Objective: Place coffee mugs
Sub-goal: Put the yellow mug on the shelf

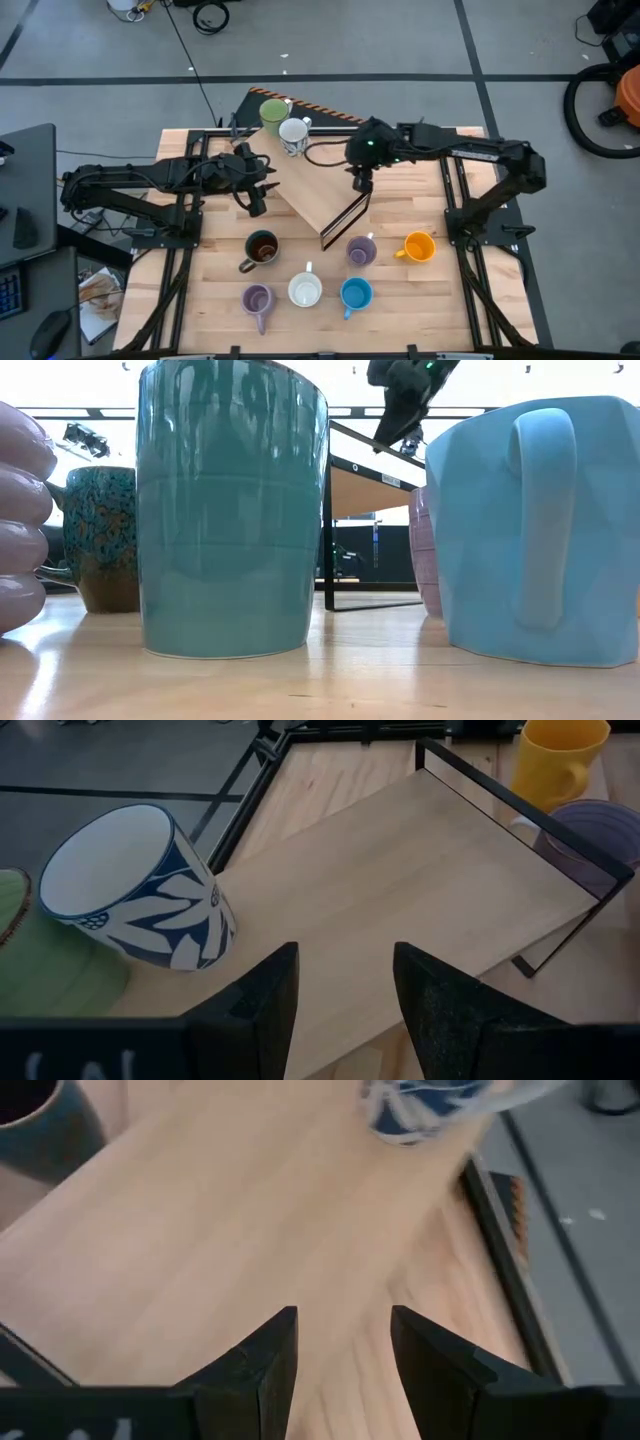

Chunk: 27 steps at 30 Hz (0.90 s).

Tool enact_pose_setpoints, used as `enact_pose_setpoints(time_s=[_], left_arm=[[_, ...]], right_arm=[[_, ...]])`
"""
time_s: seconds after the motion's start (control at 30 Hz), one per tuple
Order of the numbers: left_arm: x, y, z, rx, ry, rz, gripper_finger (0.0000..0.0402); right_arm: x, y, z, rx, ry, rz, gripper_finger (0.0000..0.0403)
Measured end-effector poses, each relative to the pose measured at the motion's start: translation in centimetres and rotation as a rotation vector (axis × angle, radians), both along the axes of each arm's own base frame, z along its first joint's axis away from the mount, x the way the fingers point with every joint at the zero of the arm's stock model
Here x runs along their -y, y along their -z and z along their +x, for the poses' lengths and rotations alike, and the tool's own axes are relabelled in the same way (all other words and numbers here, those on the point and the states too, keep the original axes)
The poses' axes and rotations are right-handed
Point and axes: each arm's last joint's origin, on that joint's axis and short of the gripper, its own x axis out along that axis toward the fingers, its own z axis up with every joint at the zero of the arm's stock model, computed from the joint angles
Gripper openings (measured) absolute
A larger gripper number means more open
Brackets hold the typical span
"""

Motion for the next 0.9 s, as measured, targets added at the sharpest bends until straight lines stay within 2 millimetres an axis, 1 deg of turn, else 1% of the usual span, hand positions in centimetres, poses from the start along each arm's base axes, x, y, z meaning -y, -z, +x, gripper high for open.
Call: enact_pose_setpoints(time_s=[0.1, 0.17, 0.27, 0.37, 0.63, 0.77, 0.9], left_arm=[[0.0, 0.0, 0.0, 0.000, 0.000, 0.000, 0.0172], [0.0, 0.0, 0.0, 0.000, 0.000, 0.000, 0.0172], [0.0, 0.0, 0.0, 0.000, 0.000, 0.000, 0.0172], [0.0, 0.0, 0.0, 0.000, 0.000, 0.001, 0.0172], [0.0, 0.0, 0.0, 0.000, 0.001, 0.002, 0.0172], [0.0, 0.0, 0.0, 0.000, 0.001, 0.002, 0.0172], [0.0, 0.0, 0.0, 0.000, 0.001, 0.002, 0.0172]], right_arm=[[-0.9, -1.1, -1.7, -0.023, 0.058, -0.026, 0.0168], [-1.3, -1.4, -2.8, -0.054, 0.078, -0.004, 0.0168], [-2.2, -1.2, -4.1, -0.127, 0.073, 0.101, 0.0168], [-3.4, -0.6, -4.8, -0.230, 0.054, 0.213, 0.0168], [-7.7, 1.6, -4.8, -0.507, 0.016, 0.296, 0.0168], [-9.7, 2.5, -4.3, -0.583, 0.003, 0.310, 0.0168], [-11.4, 3.5, -3.7, -0.635, 0.017, 0.376, 0.0168]])
